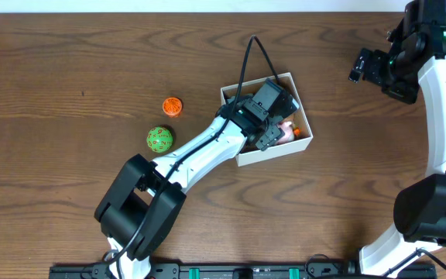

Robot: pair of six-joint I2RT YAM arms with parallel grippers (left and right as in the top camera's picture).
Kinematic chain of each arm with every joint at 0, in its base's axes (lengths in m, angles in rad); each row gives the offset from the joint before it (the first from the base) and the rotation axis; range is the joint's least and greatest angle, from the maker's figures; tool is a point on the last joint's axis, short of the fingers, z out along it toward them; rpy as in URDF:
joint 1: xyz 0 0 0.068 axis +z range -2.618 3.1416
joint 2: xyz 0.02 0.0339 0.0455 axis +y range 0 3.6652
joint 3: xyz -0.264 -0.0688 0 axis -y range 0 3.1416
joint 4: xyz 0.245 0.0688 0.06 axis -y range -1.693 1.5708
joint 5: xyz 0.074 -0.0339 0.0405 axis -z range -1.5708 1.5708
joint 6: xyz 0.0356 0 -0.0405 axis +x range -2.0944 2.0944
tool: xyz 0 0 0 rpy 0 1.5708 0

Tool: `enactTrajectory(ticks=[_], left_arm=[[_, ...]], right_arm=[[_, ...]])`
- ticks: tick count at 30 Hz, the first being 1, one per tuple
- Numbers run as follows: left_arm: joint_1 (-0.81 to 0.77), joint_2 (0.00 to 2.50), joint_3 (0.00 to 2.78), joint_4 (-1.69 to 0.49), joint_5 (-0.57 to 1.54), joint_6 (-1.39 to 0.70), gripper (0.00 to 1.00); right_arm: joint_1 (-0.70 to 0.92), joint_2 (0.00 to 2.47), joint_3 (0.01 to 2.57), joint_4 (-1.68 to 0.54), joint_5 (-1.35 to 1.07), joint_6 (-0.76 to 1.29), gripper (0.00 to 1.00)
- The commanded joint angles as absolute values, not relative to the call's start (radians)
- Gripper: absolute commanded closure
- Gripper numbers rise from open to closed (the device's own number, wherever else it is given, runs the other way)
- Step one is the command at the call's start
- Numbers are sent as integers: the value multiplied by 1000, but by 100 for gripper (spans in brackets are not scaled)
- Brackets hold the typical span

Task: Pack container
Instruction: 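Carry the plush toy right and drop it into the box, then grasp the green numbered ball with the left gripper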

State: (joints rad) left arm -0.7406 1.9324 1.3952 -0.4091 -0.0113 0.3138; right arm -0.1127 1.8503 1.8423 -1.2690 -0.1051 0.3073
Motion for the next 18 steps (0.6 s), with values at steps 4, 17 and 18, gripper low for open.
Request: enactTrajectory(ticks=[4, 17, 18], left_arm=[[-737, 1790, 1408, -420, -67, 295, 11], [-462, 1591, 1403, -823, -72, -40, 2], [-421, 1601, 1398, -865, -72, -86, 2]], right_arm=[[-104, 1859, 1836, -1272, -109, 321, 1], [-104, 1859, 1836, -1272, -109, 321, 1], [-104, 1859, 1836, -1272, -109, 321, 1]])
